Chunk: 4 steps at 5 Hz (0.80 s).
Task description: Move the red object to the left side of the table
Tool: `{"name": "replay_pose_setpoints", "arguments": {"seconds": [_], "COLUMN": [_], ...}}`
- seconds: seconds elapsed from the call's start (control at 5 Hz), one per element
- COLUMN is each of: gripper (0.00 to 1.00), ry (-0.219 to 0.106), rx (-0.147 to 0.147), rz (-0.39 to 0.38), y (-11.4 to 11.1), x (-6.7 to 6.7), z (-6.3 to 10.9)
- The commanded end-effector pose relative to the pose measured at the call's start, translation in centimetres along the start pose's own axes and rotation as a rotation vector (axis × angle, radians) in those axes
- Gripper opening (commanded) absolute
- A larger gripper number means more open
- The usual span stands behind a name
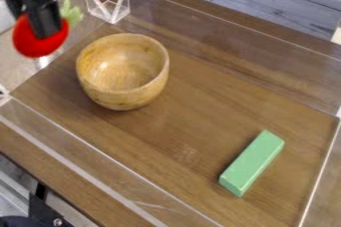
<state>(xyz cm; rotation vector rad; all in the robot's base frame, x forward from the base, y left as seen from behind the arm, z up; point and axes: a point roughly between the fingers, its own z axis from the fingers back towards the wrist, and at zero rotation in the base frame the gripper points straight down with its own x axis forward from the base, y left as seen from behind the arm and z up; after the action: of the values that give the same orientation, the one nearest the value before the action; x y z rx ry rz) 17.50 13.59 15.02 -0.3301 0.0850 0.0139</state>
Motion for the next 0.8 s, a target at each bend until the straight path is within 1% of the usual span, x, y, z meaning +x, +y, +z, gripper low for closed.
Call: {"name": "replay_pose_setpoints", "arguments": {"seconds": [0.0,0.2,0.4,0.6], "gripper": [0.00,0.00,0.00,0.00], "ry": [-0.006,0.011,0.004,-0.014], "rx": [-0.002,-0.020,-0.047,-0.070], "rz": [-0.013,-0.019,0.017,0.057], "y": [0.1,0.2,-1.0,-2.2], "x": [0.1,0.2,0.3,0.2], "z": [-0.7,-1.7,-2.8,-2.8]}}
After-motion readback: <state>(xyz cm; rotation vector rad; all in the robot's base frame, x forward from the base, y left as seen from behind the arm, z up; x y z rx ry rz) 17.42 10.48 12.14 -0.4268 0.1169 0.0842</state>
